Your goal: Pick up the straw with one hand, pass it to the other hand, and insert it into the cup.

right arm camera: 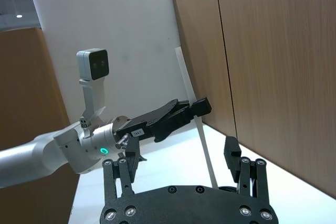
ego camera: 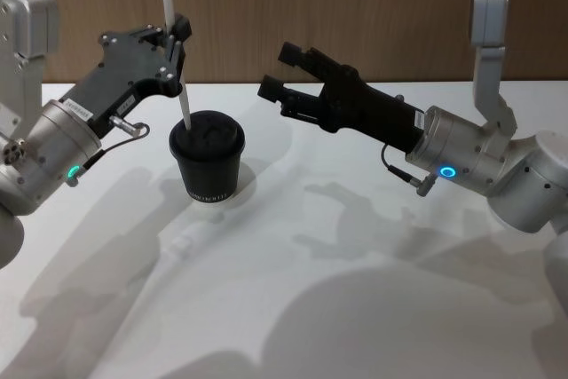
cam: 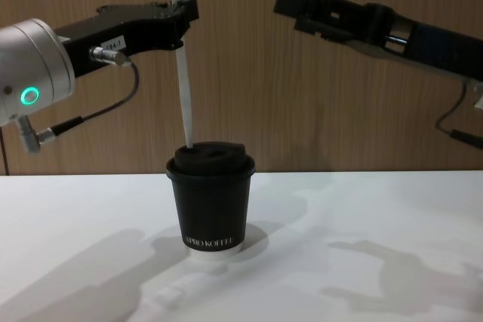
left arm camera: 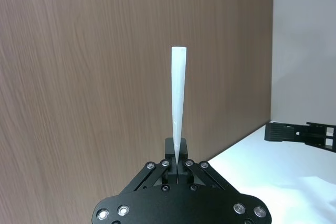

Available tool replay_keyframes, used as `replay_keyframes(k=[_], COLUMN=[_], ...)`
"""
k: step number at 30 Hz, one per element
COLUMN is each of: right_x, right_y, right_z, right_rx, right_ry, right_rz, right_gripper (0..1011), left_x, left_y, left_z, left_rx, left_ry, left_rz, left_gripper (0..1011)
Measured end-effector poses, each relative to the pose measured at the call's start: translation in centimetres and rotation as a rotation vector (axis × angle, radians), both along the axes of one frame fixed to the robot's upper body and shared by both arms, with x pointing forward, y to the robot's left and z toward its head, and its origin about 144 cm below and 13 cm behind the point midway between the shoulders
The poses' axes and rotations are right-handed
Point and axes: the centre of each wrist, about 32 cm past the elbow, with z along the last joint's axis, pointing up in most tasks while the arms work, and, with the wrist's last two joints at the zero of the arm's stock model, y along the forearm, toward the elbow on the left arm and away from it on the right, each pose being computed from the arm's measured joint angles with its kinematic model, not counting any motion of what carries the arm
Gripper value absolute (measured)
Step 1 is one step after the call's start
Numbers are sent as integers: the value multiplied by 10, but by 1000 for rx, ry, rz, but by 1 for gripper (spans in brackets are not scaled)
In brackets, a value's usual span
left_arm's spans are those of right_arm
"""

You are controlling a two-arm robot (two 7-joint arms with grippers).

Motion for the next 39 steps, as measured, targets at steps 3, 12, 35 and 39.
replay_keyframes(k=[3,12,35,39], right_x=[0,0,0,0], right_y=[0,0,0,0], right_z=[0,0,0,0], right_rx=[0,0,0,0], right_ry=[0,0,0,0], right_rz=[0,0,0,0], right_gripper=[1001,1001,1001,1001], left_x=[1,5,11,12], left_y=[-1,-2,-4,-5], left_z=[-1,-3,-12,-15], left_rx=[-1,-5,-6,-8], left_ry=[0,4,29,36], left_rz=[2,8,6,8], left_gripper=[2,2,2,2])
